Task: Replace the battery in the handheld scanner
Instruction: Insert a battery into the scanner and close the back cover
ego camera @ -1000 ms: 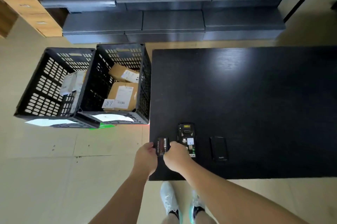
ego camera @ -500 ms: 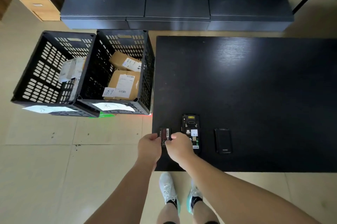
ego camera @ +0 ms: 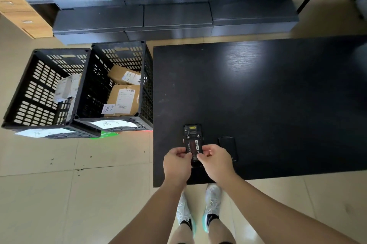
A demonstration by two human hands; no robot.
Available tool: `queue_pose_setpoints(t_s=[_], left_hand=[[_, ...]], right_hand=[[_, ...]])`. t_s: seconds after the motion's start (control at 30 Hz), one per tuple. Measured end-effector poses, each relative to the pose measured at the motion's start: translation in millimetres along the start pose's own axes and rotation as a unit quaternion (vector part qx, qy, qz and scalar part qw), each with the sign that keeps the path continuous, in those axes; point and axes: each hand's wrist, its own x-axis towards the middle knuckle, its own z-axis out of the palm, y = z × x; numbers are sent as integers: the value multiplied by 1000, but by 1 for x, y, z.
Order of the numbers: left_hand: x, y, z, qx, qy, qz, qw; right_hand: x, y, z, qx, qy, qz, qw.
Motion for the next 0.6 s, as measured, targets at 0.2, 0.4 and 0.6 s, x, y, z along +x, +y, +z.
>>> queue_pose_setpoints(t_s=[0.2, 0.4, 0.6], left_hand=[[5, -18, 13, 7, 2, -25, 1000], [13, -19, 16, 7, 8, -20, 1000], [14, -15, 17, 29, 29, -13, 999]], right_hand=[[3, 18, 3, -5, -23, 15, 1000], [13, 20, 10, -5, -26, 14, 1000], [16, 21, 14, 59, -4, 55, 997]])
